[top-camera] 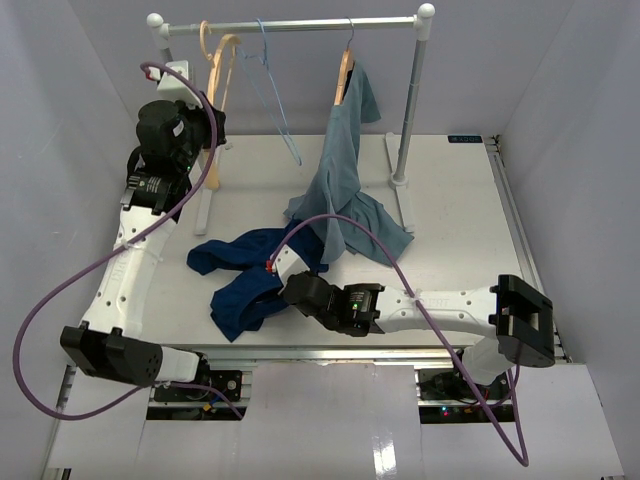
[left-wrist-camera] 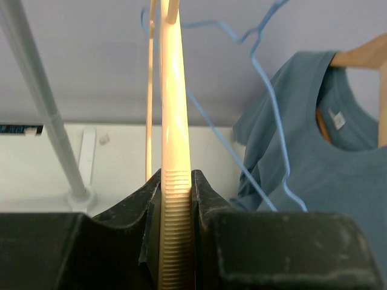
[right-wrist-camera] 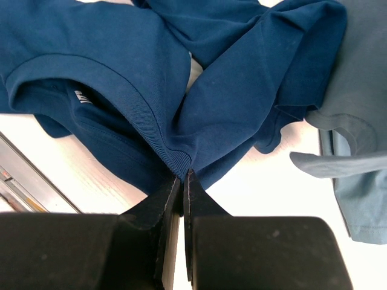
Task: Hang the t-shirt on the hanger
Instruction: Pick up the hanger from the clothesline, then place the T-shirt on the hanger.
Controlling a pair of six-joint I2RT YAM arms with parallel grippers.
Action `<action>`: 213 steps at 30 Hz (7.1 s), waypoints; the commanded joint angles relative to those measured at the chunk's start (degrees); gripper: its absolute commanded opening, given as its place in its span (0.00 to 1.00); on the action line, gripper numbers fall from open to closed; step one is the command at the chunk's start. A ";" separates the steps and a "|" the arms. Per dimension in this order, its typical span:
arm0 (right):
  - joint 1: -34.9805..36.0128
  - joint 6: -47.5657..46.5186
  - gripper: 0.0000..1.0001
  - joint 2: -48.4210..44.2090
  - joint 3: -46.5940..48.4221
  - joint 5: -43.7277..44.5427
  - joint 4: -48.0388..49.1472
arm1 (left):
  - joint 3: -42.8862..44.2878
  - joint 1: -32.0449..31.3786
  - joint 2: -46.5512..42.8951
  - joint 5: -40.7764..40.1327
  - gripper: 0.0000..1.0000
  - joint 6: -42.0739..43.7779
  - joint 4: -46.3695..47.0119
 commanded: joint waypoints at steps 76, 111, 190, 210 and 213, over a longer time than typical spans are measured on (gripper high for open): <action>-34.29 1.94 0.08 6.82 23.49 -24.79 -8.68 | -38.76 -2.38 -54.49 30.64 0.00 -5.11 -32.04; -35.96 2.31 0.08 6.12 22.65 -27.25 -8.30 | -41.17 -2.03 -57.14 33.13 0.00 -7.22 -27.57; -33.98 -5.23 0.08 -0.05 36.01 -37.70 -19.79 | -37.63 -1.85 -50.33 37.35 0.00 -7.08 -14.56; -31.26 -4.03 0.08 -0.76 37.70 -31.03 -21.18 | -32.90 -1.93 -48.46 34.46 0.00 -4.03 -18.52; -29.98 -4.05 0.08 1.15 43.29 -31.21 -22.57 | -34.79 -1.94 -47.27 41.43 0.00 -5.56 -12.91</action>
